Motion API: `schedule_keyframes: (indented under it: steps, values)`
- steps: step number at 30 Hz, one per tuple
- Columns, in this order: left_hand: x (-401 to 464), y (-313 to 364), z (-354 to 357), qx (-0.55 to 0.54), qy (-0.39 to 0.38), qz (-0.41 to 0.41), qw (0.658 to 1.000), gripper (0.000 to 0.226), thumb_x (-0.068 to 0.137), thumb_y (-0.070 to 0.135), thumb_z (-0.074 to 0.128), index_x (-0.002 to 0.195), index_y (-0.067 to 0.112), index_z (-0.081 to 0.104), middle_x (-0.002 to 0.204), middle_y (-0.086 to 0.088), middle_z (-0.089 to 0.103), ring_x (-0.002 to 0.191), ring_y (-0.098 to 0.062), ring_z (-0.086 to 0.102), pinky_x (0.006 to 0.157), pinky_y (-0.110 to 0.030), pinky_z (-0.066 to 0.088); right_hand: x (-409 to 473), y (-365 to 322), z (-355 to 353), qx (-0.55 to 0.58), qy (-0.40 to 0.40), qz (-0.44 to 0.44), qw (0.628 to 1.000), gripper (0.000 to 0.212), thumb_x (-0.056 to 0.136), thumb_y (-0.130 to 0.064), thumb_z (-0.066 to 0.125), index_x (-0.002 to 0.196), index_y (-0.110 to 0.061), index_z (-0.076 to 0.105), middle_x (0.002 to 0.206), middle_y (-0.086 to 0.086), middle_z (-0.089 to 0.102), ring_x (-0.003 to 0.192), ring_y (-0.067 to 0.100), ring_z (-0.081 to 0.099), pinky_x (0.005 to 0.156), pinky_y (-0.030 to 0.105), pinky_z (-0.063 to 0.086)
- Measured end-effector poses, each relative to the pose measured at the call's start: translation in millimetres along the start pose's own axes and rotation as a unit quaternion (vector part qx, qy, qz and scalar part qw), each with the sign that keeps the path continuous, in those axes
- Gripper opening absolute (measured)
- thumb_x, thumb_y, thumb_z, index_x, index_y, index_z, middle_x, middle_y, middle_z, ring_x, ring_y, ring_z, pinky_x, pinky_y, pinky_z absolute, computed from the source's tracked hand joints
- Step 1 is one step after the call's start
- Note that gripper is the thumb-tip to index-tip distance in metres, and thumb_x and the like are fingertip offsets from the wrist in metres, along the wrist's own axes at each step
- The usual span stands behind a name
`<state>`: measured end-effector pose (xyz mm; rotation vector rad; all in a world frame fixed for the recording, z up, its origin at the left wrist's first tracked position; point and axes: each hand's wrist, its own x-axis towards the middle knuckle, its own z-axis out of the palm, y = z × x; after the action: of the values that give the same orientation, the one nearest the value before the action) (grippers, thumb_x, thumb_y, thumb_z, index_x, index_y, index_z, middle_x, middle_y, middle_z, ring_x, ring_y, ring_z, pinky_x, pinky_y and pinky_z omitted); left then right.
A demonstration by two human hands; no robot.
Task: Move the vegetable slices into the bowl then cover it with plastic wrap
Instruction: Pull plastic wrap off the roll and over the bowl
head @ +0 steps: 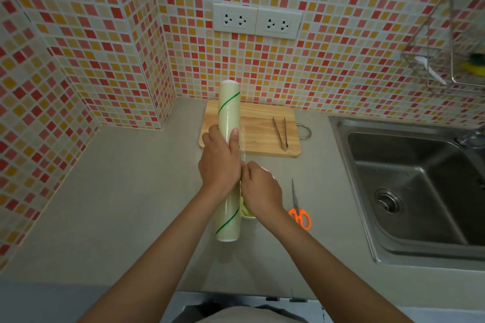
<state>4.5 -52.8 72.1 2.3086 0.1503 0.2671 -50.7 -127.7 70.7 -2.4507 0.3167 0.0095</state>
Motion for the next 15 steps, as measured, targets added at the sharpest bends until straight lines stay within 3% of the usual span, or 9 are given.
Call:
schedule_keyframes:
  steps: [3, 6, 10, 12, 15]
  values:
    - [0, 0, 1, 0.010, 0.007, 0.005, 1.000, 0.054, 0.098, 0.050, 0.027, 0.132, 0.010, 0.038, 0.121, -0.009, 0.049, 0.094, -0.029, 0.059, 0.066, -0.034, 0.037, 4, 1, 1, -0.009, -0.010, 0.005, 1.000, 0.028, 0.098, -0.019, 0.034, 0.071, -0.013, 0.040, 0.066, 0.001, 0.051, 0.069, 0.025, 0.045, 0.060, 0.032, 0.029]
    - [0, -2, 0, 0.012, 0.012, 0.014, 1.000, 0.053, 0.098, 0.050, 0.028, 0.131, 0.009, 0.039, 0.121, -0.010, 0.050, 0.095, -0.030, 0.059, 0.066, -0.035, 0.040, 8, 3, -1, -0.057, -0.023, -0.015, 0.998, 0.034, 0.099, -0.020, 0.036, 0.065, -0.014, 0.035, 0.085, 0.014, 0.065, 0.067, 0.025, 0.045, 0.059, 0.030, 0.029]
    - [3, -4, -1, -0.030, -0.003, -0.003, 1.000, 0.051, 0.099, 0.049, 0.028, 0.126, 0.008, 0.043, 0.118, -0.010, 0.052, 0.095, -0.029, 0.059, 0.074, -0.040, 0.048, 15, 9, -9, -0.101, -0.041, -0.033, 0.993, 0.025, 0.100, -0.021, 0.039, 0.077, -0.013, 0.044, 0.096, 0.015, 0.067, 0.079, 0.030, 0.059, 0.061, 0.029, 0.032]
    - [6, -6, -2, -0.075, -0.023, -0.022, 0.997, 0.049, 0.099, 0.048, 0.028, 0.119, 0.008, 0.046, 0.113, -0.009, 0.054, 0.093, -0.027, 0.058, 0.077, -0.042, 0.049, 18, 13, -12, -0.061, -0.059, -0.015, 0.996, 0.027, 0.099, -0.022, 0.039, 0.086, -0.005, 0.055, 0.095, 0.015, 0.069, 0.084, 0.034, 0.064, 0.068, 0.034, 0.047]
    - [10, -9, -3, -0.110, -0.041, -0.027, 0.993, 0.044, 0.100, 0.047, 0.029, 0.109, 0.008, 0.048, 0.104, -0.009, 0.055, 0.088, -0.025, 0.057, 0.073, -0.038, 0.045, 18, 16, -12, 0.068, -0.066, 0.017, 0.995, 0.032, 0.098, -0.024, 0.038, 0.084, -0.006, 0.060, 0.081, 0.012, 0.069, 0.066, 0.031, 0.061, 0.074, 0.044, 0.055]
